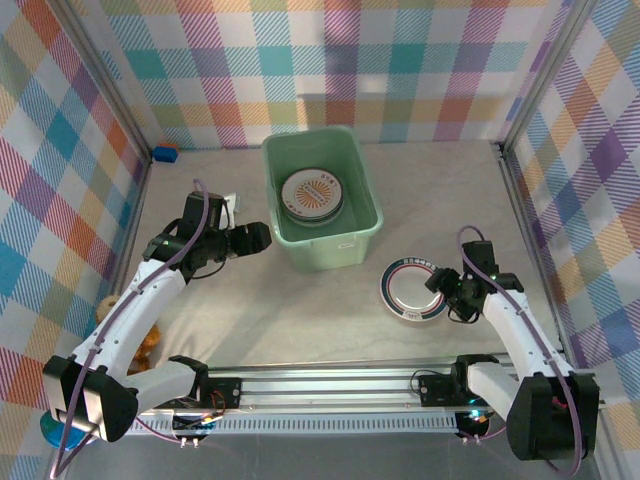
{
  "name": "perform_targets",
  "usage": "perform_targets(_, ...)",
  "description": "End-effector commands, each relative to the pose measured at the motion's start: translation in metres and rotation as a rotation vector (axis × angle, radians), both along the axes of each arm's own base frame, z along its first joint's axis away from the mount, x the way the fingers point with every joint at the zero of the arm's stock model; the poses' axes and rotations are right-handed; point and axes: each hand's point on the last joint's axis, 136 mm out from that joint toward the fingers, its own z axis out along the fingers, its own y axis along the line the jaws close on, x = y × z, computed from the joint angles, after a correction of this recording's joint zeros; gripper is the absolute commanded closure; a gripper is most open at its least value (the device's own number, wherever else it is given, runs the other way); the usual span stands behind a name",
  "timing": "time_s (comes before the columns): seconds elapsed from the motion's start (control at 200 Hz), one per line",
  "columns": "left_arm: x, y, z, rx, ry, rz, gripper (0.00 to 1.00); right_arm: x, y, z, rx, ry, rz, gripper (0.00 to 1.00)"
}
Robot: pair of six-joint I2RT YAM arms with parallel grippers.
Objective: Place the plates into the plastic bin on the countertop
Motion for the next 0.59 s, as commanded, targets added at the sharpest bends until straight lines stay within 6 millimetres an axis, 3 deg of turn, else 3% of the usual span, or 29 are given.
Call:
perform_targets(0.0,0.006,0.000,0.013,-0.018,-0.034,0.007,0.28,-0.010,-0.004,-0.009,-0.016,0.031,0.007,0.27)
perform_targets(0.17,0.006,0.001,0.010,-0.019,-0.025,0.013,0.28,-0.008,-0.004,-0.027,-0.006,0.038,0.002,0.33)
perform_targets(0.59,0.009,0.001,0.006,-0.022,-0.011,0.029,0.28,0.012,0.007,-0.045,0.054,0.027,0.013,0.43)
